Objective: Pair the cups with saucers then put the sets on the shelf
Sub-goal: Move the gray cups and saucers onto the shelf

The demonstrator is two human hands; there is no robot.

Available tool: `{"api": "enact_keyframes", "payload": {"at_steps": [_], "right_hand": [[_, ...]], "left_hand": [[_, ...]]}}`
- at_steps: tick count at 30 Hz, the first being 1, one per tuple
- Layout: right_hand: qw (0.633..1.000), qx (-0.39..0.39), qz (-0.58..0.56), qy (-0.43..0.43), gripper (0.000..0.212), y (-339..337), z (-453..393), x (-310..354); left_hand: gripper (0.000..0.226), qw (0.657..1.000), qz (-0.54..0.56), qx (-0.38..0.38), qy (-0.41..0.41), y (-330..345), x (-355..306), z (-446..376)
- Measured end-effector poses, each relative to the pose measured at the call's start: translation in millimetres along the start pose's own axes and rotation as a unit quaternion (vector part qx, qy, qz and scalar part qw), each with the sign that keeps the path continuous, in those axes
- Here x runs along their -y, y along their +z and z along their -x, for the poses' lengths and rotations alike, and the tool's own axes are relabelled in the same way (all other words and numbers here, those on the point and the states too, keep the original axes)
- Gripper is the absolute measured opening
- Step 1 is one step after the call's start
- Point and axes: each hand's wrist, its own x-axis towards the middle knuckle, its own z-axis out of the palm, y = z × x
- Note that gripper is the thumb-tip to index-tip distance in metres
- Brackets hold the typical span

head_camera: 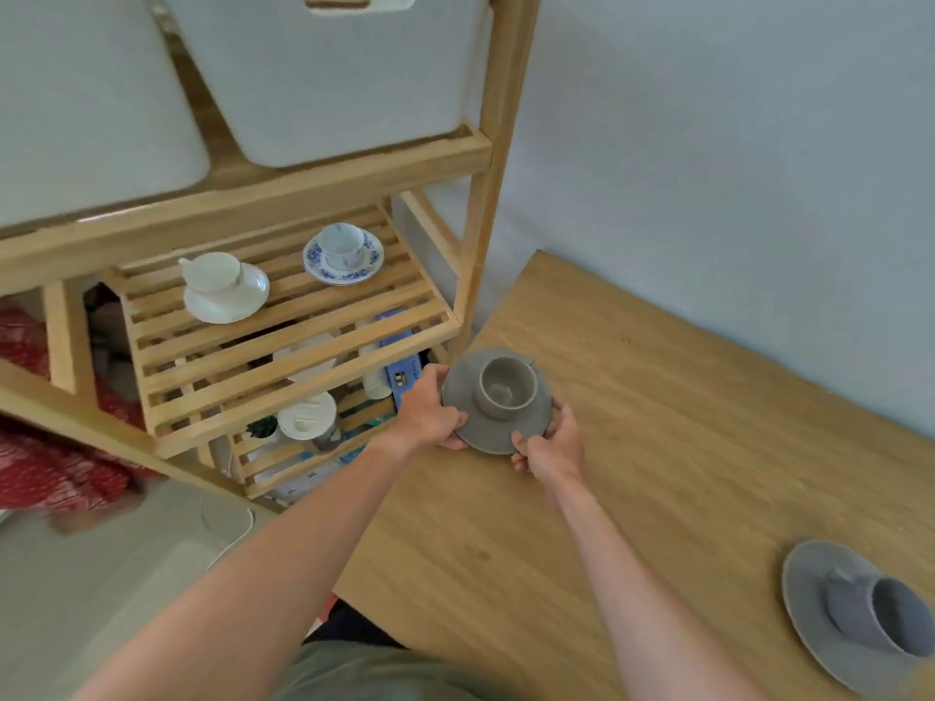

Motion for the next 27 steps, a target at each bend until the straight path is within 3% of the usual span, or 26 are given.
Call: {"api": "enact_keyframes", "payload": {"at_steps": [5,8,16,23,27], "right_hand": [[0.997,0.055,0.044,-0.034,0.070,83.6,-9.0,25.1],[0.992,0.099,0.058,-0.056,0.059,135.9,-13.2,37.2],[0.975,0.181,0.103,-0.083,0.053,269.3,-15.3,40.1],[0.965,0.191,0.137,-0.114,0.066,324.0,-8.8,42.8],[0.963,0.186,0.164,-0.107,0.059,332.4,-13.9,46.9]], "left_hand": [[0.053,0.996,0.052,-0.072,-0.015,-80.9,13.2,-1.8],[0.054,0.990,0.076,-0.116,-0.033,-127.5,22.5,-1.3],[0.057,0.970,0.055,-0.220,-0.093,-234.1,71.9,-4.5],[0.055,0.957,0.002,-0.263,-0.123,-273.2,92.7,-9.8],[0.058,0.947,-0.034,-0.293,-0.124,-279.2,89.5,-14.1]]}}
